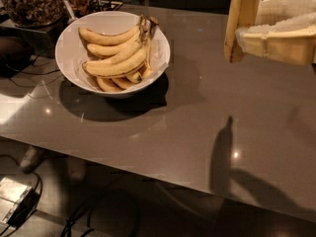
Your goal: Pick banana from white bowl
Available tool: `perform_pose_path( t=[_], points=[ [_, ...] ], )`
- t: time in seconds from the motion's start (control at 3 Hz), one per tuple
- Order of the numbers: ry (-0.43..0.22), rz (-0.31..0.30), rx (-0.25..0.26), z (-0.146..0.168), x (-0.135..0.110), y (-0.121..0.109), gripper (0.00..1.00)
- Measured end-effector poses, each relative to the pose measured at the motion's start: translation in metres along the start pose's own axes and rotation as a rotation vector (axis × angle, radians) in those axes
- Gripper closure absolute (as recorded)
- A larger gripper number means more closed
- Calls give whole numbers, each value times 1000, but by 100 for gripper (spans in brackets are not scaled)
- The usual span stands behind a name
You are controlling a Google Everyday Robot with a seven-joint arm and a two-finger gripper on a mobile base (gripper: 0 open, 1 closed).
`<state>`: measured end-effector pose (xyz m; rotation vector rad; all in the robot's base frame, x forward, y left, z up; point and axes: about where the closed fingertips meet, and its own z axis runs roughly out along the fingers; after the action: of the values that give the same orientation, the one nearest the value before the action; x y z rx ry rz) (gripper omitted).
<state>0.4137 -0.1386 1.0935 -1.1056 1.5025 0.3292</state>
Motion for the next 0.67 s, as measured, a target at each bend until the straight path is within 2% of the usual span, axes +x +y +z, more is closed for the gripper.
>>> perform_pose_path(
  t=[0.67],
  points=[
    [76, 73, 57, -8, 29, -7, 100]
  ],
)
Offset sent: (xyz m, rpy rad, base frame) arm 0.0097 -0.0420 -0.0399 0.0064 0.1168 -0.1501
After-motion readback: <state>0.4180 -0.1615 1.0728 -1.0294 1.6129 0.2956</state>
